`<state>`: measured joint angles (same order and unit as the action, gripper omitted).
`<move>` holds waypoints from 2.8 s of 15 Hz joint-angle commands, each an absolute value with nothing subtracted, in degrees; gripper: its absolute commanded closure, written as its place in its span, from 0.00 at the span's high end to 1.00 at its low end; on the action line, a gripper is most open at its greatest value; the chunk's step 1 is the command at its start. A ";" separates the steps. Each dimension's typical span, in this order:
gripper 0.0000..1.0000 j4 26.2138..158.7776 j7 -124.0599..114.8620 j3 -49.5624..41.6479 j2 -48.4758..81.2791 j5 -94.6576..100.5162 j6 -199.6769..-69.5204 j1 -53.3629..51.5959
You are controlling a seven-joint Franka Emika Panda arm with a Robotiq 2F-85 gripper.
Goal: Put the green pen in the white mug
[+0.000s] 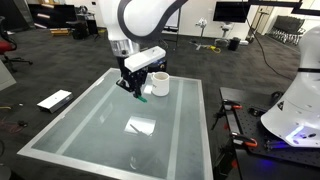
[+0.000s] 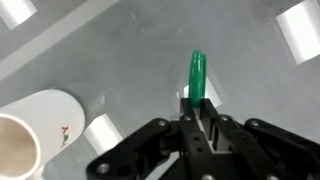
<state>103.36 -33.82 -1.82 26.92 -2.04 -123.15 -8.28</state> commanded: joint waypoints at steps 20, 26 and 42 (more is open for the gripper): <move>0.14 100.51 -59.78 -4.71 24.62 13.83 -113.45 -9.00; 0.04 100.49 -77.19 -7.35 24.50 21.43 -112.21 -11.70; 0.04 96.90 -119.72 -6.85 30.79 44.65 -100.47 -12.33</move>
